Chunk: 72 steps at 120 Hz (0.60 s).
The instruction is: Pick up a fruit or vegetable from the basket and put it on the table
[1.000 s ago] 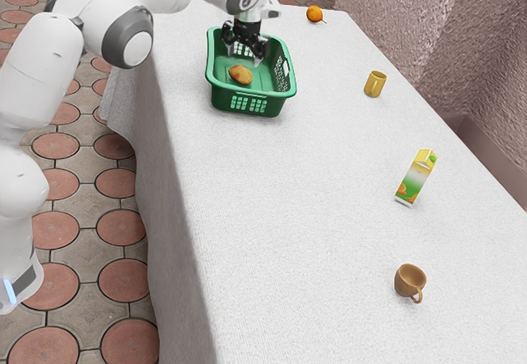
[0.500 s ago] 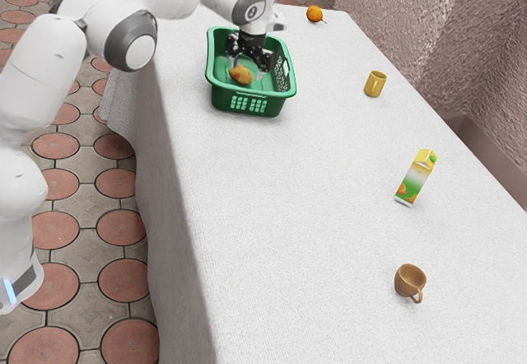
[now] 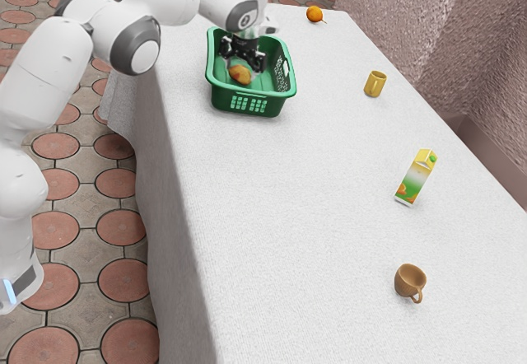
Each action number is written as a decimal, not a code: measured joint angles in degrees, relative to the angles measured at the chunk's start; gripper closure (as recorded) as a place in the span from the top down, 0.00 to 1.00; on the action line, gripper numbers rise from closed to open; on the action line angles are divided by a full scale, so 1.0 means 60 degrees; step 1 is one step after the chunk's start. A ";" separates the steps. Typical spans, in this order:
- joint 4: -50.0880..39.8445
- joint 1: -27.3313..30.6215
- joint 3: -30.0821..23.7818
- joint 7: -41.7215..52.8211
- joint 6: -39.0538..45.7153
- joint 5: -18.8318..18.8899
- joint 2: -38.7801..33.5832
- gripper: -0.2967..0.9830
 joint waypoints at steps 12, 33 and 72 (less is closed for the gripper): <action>-0.0013 -0.0003 0.0026 -0.0029 0.0210 -0.0045 0.0069 0.74; -0.0052 -0.0005 0.0029 -0.0071 0.0459 -0.0116 0.0097 0.73; -0.0145 -0.0019 0.0029 -0.0136 0.0601 -0.0116 0.0127 0.65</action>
